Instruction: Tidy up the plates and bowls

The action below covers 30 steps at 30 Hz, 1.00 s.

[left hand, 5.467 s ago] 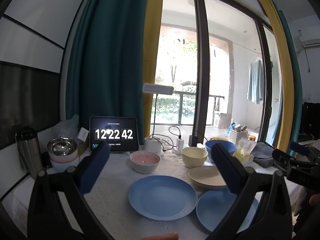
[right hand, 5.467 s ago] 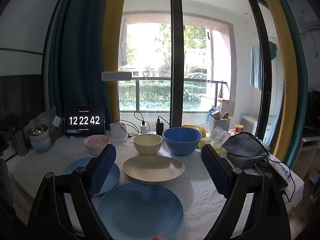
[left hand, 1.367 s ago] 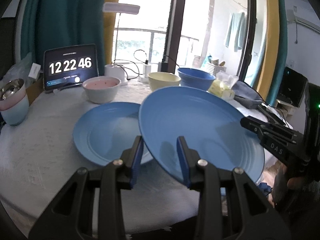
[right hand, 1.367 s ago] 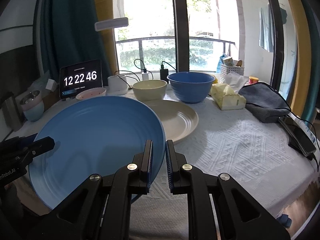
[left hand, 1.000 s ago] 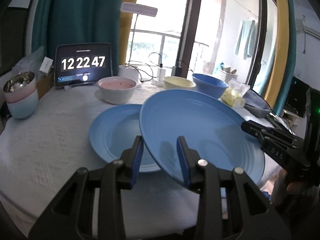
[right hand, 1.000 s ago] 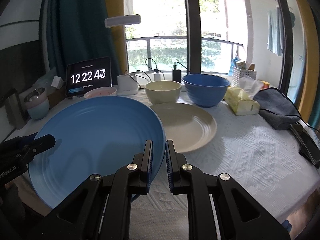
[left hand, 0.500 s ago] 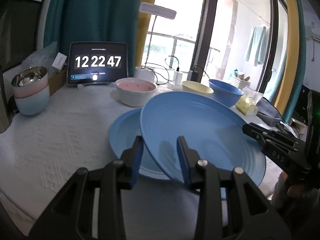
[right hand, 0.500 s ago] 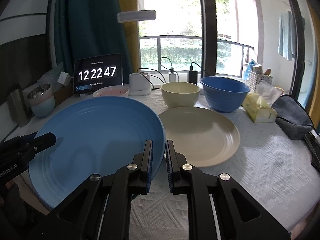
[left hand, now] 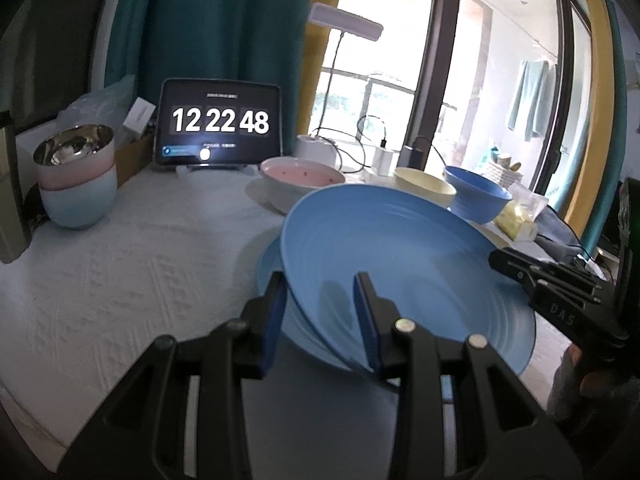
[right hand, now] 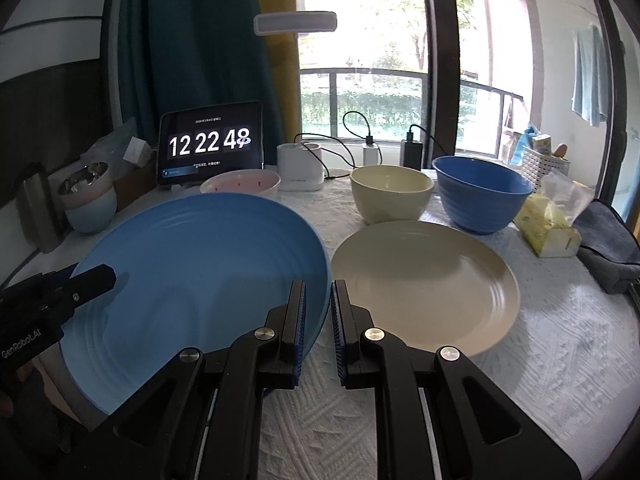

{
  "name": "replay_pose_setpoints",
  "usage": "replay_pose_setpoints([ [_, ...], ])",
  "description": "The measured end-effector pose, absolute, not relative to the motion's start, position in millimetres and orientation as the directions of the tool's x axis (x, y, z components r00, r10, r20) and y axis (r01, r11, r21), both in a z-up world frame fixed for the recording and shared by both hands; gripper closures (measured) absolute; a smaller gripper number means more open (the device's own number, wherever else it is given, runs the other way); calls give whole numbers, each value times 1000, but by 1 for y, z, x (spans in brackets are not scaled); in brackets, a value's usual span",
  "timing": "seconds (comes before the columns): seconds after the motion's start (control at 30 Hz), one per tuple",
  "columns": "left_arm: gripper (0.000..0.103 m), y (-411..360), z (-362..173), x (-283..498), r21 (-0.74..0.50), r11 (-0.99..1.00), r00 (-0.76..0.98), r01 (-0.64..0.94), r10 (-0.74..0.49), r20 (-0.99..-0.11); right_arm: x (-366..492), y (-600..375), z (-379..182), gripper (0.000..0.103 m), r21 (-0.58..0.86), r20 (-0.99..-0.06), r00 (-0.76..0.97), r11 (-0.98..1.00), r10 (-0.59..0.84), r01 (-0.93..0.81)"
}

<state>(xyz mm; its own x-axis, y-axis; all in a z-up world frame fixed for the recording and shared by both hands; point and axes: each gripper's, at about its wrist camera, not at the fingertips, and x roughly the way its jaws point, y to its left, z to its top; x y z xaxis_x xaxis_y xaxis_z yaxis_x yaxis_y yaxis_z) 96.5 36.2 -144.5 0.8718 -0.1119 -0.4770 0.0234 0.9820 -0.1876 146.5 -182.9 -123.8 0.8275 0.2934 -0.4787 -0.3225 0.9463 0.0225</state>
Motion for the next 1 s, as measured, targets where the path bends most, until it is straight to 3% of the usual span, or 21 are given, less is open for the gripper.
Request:
replay_pose_setpoints([
  [0.47, 67, 51, -152, 114, -187, 982, 866, -9, -86, -492, 169, -162, -124, 88, 16, -491, 817, 940, 304, -340],
  [1.0, 67, 50, -165, 140, -172, 985, 805, -32, -76, -588, 192, -160, -135, 88, 52, -548, 783, 946, 296, -321],
])
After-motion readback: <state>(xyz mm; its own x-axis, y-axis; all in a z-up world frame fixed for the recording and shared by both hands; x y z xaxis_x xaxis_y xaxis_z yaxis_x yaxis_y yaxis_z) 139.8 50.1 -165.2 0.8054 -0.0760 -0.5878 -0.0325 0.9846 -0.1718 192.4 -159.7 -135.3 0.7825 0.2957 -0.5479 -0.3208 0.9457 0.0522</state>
